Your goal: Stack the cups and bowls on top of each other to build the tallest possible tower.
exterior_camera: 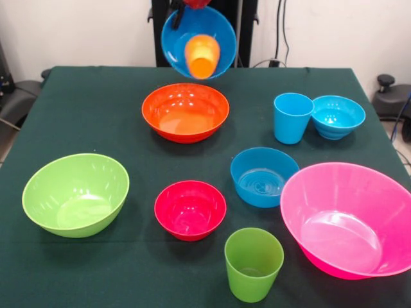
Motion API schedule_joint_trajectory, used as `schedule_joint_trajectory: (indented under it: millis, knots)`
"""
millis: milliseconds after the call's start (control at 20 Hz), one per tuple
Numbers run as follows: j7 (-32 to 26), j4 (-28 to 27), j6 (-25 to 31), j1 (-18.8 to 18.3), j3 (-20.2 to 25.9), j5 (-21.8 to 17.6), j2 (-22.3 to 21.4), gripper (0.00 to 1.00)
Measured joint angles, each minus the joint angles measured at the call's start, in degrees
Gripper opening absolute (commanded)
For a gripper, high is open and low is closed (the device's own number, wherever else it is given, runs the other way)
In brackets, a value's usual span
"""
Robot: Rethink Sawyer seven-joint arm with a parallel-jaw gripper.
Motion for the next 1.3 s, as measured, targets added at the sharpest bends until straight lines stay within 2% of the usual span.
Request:
schedule_joint_trajectory:
  millis: [350,950,1100,1300]
  knots:
    - [0.0,-0.01,2.47,0.54,-0.67,-0.24,-2.86,0.0]
    - [0.0,-0.07,2.38,0.45,-0.64,-0.33,-2.77,0.0]
    - [0.0,-0.12,0.81,-0.33,-0.53,-0.97,-1.81,0.0]
    - [0.0,-1.01,-5.52,-2.1,-0.26,-2.58,2.76,0.0]
